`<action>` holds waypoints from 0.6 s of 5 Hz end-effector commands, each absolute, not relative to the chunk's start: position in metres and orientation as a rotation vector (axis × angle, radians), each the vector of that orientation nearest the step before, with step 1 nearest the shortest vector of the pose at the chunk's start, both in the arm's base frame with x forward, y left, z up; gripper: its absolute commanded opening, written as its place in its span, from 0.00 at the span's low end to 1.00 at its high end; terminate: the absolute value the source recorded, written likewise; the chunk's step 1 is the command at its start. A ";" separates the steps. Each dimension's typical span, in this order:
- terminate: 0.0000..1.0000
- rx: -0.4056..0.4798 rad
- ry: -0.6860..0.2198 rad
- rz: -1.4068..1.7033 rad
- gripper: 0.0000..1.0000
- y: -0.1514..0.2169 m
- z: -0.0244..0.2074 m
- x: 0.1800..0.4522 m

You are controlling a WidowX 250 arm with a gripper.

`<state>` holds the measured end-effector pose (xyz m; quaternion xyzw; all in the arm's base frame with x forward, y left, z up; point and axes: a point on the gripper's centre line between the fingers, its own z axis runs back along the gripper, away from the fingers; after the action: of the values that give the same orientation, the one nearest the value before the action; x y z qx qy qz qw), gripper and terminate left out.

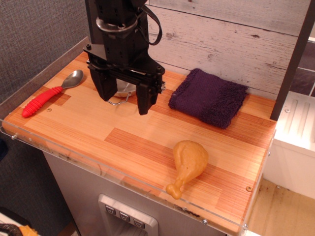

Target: Put the bowl on the cloth.

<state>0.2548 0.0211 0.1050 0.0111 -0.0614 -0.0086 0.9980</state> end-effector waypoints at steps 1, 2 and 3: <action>0.00 0.022 -0.123 -0.017 1.00 0.021 0.105 0.255; 0.00 -0.009 -0.184 0.026 1.00 0.036 0.100 0.277; 0.00 -0.046 -0.210 0.064 1.00 0.053 0.090 0.301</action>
<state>0.2965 0.0511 0.0770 -0.0276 -0.0826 0.0333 0.9956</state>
